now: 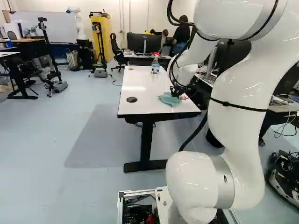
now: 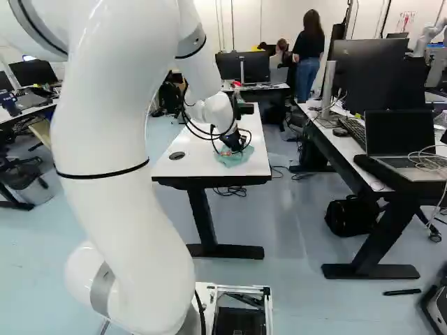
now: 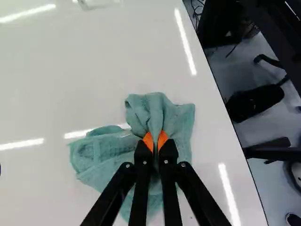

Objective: Clean the table with the green towel

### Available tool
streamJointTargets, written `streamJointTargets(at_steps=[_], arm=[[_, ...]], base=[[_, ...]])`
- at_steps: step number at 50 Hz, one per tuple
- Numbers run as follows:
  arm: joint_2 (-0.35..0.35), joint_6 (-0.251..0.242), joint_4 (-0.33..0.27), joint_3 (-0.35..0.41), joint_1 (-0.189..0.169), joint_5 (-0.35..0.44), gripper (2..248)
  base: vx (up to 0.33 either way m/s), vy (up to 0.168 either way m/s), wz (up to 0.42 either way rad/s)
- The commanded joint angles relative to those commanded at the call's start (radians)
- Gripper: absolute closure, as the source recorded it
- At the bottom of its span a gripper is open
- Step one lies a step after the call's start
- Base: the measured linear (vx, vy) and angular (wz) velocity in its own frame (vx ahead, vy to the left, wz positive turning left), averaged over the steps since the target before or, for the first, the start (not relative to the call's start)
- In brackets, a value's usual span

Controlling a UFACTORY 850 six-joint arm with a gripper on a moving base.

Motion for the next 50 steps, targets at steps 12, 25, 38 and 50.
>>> streamJointTargets(at_steps=[12,25,38,50], arm=[[0.016,0.0,0.0,0.019,0.037,0.0,218],[-0.005,0.0,0.0,-0.006,0.07,0.0,218],[-0.059,0.0,0.0,-0.072,0.072,0.0,218],[-0.111,0.0,0.0,-0.138,0.062,0.0,218]], base=[[0.0,0.0,0.0],[0.0,0.0,0.0],[0.0,0.0,0.0],[0.0,0.0,0.0]])
